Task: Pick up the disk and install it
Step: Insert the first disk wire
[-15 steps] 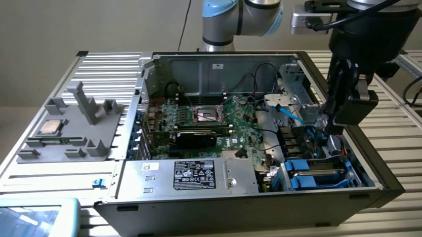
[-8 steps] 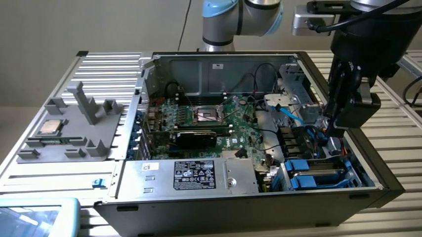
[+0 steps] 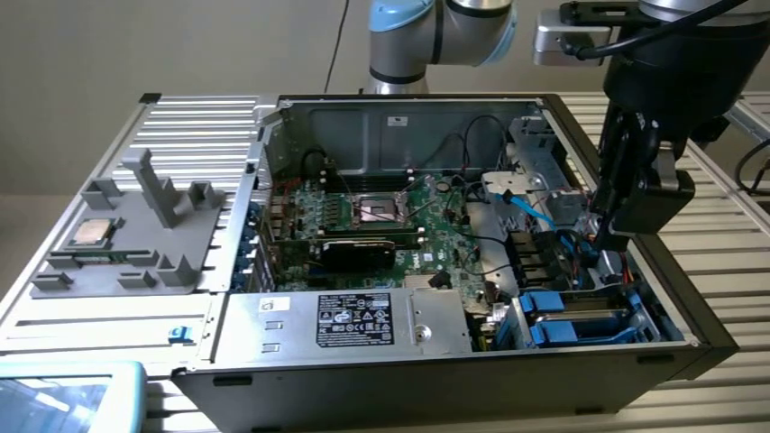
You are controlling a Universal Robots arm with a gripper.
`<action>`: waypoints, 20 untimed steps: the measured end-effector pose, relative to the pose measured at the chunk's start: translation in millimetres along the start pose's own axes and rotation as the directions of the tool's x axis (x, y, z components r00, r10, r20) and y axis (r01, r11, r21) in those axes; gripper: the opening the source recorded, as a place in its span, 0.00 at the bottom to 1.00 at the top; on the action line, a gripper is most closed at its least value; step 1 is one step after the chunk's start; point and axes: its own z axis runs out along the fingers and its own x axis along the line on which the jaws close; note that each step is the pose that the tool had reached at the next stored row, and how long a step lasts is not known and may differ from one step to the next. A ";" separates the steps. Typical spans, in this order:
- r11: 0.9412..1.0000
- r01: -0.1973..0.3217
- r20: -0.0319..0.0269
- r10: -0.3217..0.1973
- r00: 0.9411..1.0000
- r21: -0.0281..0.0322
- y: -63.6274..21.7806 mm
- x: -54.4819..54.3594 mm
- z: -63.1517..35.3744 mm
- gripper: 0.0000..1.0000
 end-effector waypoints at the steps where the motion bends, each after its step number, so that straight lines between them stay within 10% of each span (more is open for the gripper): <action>1: 1.000 0.000 0.000 0.000 1.000 0.000 0.0 0.0 0.0 0.51; 8: 1.000 0.000 0.002 0.000 1.000 0.003 0.9 2.0 -0.1 0.51; 20: 0.999 0.034 0.027 -0.034 0.999 -0.003 -2.1 19.5 1.3 0.51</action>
